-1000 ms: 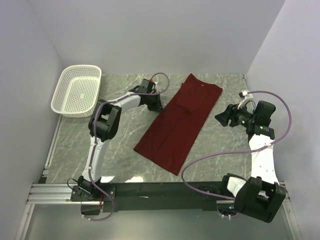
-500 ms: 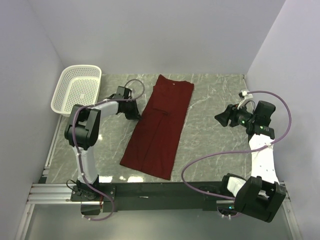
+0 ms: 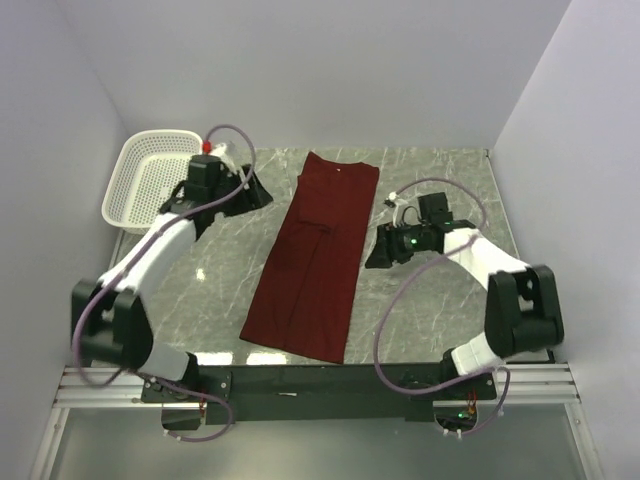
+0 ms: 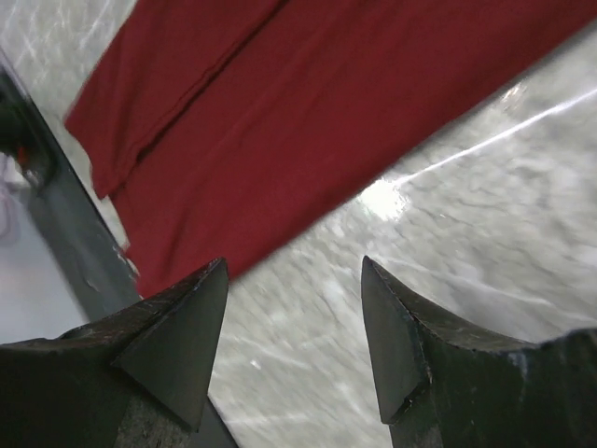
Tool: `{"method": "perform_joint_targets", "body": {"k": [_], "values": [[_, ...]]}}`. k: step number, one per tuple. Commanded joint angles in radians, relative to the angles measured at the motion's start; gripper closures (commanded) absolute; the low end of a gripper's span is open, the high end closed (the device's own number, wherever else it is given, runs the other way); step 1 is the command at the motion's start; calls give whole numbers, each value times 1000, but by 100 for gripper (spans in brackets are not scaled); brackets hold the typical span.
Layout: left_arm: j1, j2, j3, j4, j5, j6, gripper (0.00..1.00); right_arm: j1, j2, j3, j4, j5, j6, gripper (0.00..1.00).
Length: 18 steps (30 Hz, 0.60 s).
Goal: Fold and stack the t-shirts
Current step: Fold the tshirt
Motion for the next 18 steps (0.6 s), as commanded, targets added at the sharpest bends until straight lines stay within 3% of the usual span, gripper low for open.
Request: {"method": "perform_joint_targets", "body": {"k": [1, 5, 8, 18], "values": [[12, -163, -49, 8, -94, 59, 25, 33, 98, 38, 101, 60, 260, 34], [40, -406, -152, 4, -141, 68, 17, 60, 176, 22, 237, 138, 447, 34], [55, -520, -220, -22, -123, 58, 17, 65, 219, 44, 296, 148, 516, 34], [55, -695, -312, -85, -79, -28, 17, 96, 403, 82, 337, 177, 630, 39]]}}
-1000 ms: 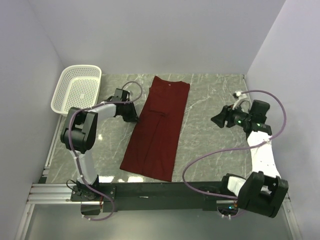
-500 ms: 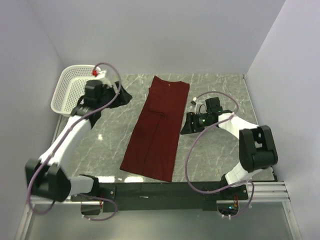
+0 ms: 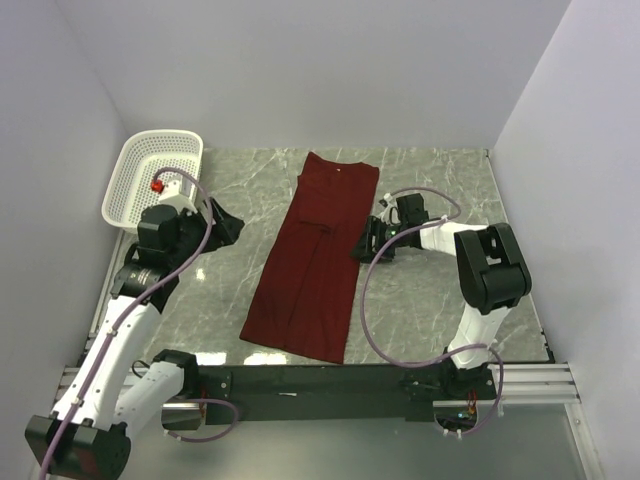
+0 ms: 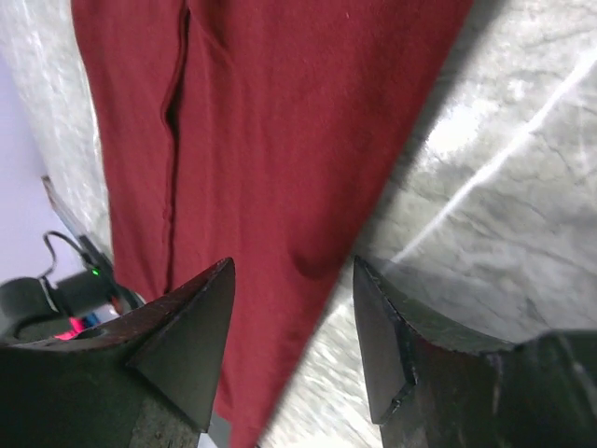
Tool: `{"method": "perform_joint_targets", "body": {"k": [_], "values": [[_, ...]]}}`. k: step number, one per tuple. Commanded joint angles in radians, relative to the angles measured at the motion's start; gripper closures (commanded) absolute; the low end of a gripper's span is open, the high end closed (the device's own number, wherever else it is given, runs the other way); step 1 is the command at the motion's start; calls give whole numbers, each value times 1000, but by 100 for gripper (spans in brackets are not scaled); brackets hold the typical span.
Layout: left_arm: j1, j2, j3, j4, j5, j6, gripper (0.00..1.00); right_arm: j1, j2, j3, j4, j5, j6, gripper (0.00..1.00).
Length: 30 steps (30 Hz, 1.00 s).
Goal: Fold and stack the t-shirts
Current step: Fold the tshirt
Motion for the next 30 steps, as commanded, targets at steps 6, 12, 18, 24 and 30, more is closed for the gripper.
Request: {"method": "perform_joint_targets", "body": {"k": [6, 12, 18, 24, 30], "values": [[1, -58, -16, -22, 13, -53, 18, 28, 74, 0, 58, 33, 108, 50], [1, -63, -5, -28, 15, -65, 18, 27, 91, -3, 41, 61, 105, 66], [1, -61, -15, -19, 19, -74, 18, -7, 57, -6, -3, 82, 68, 96], [1, -49, -22, -3, 44, -77, 18, -143, 45, 21, -127, 70, -39, 100], [1, -18, -41, 49, 110, -84, 19, -217, 74, 118, -320, 24, -209, 100]]}}
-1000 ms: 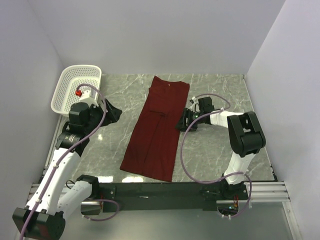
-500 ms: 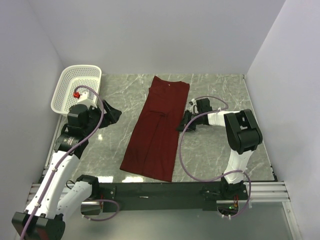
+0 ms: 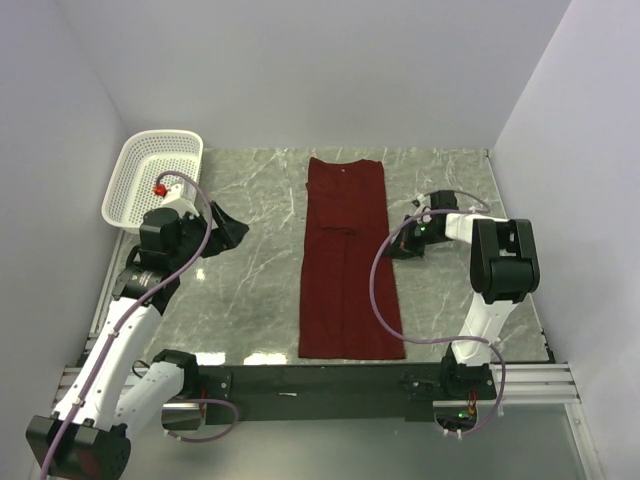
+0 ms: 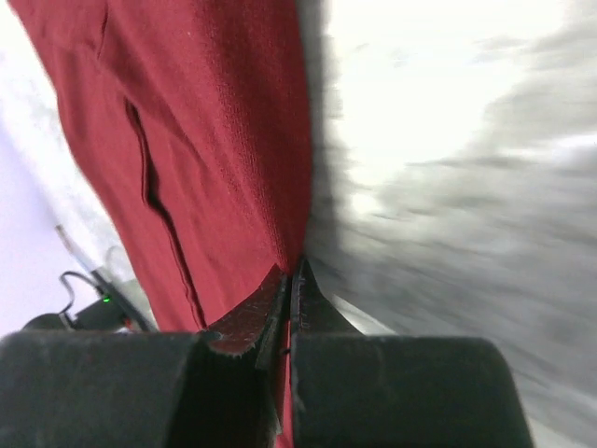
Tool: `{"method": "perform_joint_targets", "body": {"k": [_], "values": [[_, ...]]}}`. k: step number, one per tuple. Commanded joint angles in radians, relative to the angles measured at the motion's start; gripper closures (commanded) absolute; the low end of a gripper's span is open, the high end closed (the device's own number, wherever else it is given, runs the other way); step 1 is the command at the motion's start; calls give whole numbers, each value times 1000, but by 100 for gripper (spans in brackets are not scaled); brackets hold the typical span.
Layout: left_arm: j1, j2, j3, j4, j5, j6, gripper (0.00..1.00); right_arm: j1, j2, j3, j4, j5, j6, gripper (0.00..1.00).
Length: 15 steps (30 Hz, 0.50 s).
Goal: Fold and stack the t-shirts
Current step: Fold the tshirt
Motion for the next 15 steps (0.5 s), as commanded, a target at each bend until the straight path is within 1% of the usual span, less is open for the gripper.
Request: {"method": "perform_joint_targets", "body": {"k": [1, 6, 10, 12, 13, 15], "values": [[0, 13, -16, 70, 65, -15, 19, -39, 10, 84, -171, 56, -153, 100], [1, 14, -10, 77, 114, -8, 19, -90, 42, 182, -263, 121, -196, 100], [1, 13, -18, 73, 148, 12, 19, -116, 50, 213, -288, 140, -212, 100], [1, 16, -25, 76, 172, 23, 19, -114, 56, 218, -302, 123, -218, 94], [1, 14, -30, 80, 181, 26, 19, -114, 56, 219, -305, 106, -221, 82], [1, 14, -35, 93, 203, 40, 19, -111, 53, 225, -315, 97, -233, 70]]}}
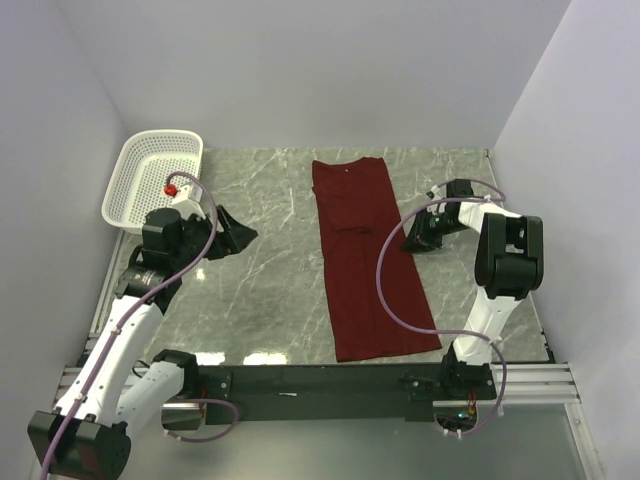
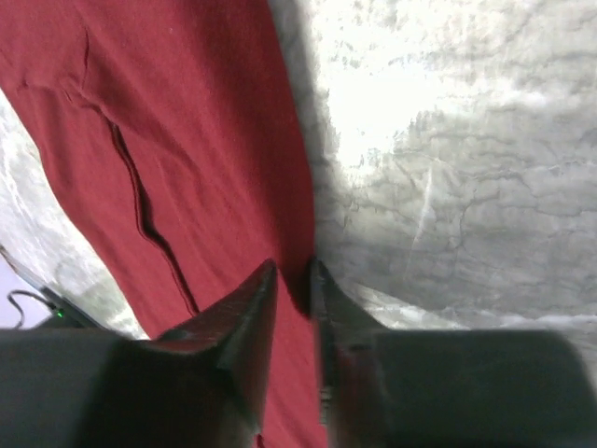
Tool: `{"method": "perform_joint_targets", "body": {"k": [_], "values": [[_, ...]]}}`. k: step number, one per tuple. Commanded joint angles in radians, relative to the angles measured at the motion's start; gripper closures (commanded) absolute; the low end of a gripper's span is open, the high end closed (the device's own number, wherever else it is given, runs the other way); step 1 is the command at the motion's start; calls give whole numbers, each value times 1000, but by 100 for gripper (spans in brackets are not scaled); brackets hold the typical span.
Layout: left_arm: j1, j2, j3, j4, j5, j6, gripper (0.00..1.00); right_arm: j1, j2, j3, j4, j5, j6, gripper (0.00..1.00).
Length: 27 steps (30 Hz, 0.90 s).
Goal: Fold and stack the t-shirts
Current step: Fold the tshirt
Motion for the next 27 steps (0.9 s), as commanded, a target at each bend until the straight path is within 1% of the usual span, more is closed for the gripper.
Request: {"method": "perform_joint_targets", "body": {"k": [1, 4, 6, 8, 9, 10, 11, 12, 13, 14, 15, 16, 17, 18, 19, 20, 21, 22, 23, 24, 25, 27], "values": [[1, -5, -9, 60, 91, 39, 19, 2, 6, 37, -53, -12, -44, 64], [-2, 12, -9, 81, 167, 62, 19, 1, -26, 31, -57, 0, -70, 55], [-11, 31, -20, 98, 184, 50, 19, -1, -57, 22, -53, 31, -101, 55], [-34, 89, -25, 110, 172, 24, 19, -1, -98, 17, -46, 77, -124, 55], [-52, 116, -34, 145, 168, -4, 20, -1, -113, 11, -36, 132, -166, 55], [-99, 179, -36, 162, 152, -16, 22, -7, -129, 8, -33, 145, -185, 55], [-123, 211, -40, 188, 103, -29, 23, -13, -158, 6, -36, 149, -208, 55], [-152, 247, -48, 221, 87, -51, 24, -21, -173, 8, -52, 145, -261, 55], [-160, 324, -46, 289, 81, -62, 25, -31, -192, 2, -51, 140, -282, 55], [-164, 366, -40, 320, 69, -76, 28, -36, -234, -3, -59, 122, -309, 55], [-167, 414, -10, 356, 66, -88, 30, -36, -262, -20, -65, 103, -376, 55], [-169, 510, 13, 392, 58, -92, 32, -38, -328, -35, -60, 67, -403, 52], [-170, 558, 42, 405, 43, -96, 33, -38, -363, -52, -54, 38, -424, 49], [-170, 609, 114, 413, 29, -89, 34, -34, -397, -76, -54, 11, -464, 47], [-172, 711, 156, 413, 20, -85, 36, -30, -453, -81, -57, -28, -475, 46], [-172, 763, 200, 402, 10, -81, 39, -30, -481, -83, -60, -44, -480, 46], [-173, 814, 289, 394, 4, -78, 40, -27, -504, -86, -60, -65, -477, 45], [-173, 912, 334, 387, 0, -78, 41, -27, -526, -86, -57, -81, -470, 45], [-173, 958, 378, 362, -5, -79, 42, -25, -566, -86, -51, -111, -455, 45], [-173, 1006, 461, 353, 1, -85, 43, -25, -581, -87, -50, -130, -441, 44], [-172, 1088, 499, 345, 7, -90, 46, -27, -606, -90, -48, -147, -434, 44], [-173, 1164, 607, 333, 16, -105, 47, -25, -630, -107, -33, -182, -417, 44]]}}
